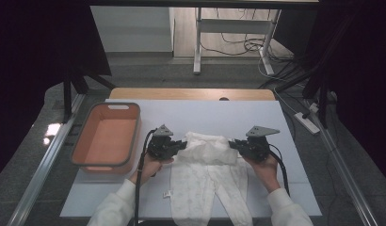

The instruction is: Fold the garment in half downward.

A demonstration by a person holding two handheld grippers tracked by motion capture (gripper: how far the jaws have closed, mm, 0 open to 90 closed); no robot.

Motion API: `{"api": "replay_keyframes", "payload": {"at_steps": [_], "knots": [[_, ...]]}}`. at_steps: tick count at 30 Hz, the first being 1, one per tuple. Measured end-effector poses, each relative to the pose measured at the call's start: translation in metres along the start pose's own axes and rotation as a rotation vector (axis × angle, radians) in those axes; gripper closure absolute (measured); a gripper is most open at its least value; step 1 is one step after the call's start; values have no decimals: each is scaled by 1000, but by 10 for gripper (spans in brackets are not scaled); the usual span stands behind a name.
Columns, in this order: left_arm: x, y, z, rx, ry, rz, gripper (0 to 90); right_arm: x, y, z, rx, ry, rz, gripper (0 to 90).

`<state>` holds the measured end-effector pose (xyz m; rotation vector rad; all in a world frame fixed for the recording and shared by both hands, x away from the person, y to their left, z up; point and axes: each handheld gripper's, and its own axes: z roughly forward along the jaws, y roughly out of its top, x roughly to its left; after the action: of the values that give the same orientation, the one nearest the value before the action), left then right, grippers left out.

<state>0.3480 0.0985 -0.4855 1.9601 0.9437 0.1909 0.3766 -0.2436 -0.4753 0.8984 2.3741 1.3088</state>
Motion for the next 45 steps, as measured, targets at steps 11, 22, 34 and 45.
{"api": "replay_keyframes", "payload": {"at_steps": [11, 22, 34, 45], "knots": [[-8, -7, -6, 1, 1, 15, 848, 6, -6, -7, 1, 18, 1, 820], [-14, -13, -7, 10, -7, 29, 848, 13, -15, -12, 18, 31, -2, 820], [-19, -23, -9, 29, -13, 37, 847, 19, -21, -17, 31, 33, -12, 820], [-21, -25, -10, 32, -14, 41, 845, 18, -21, -19, 28, 23, -10, 820]]}}
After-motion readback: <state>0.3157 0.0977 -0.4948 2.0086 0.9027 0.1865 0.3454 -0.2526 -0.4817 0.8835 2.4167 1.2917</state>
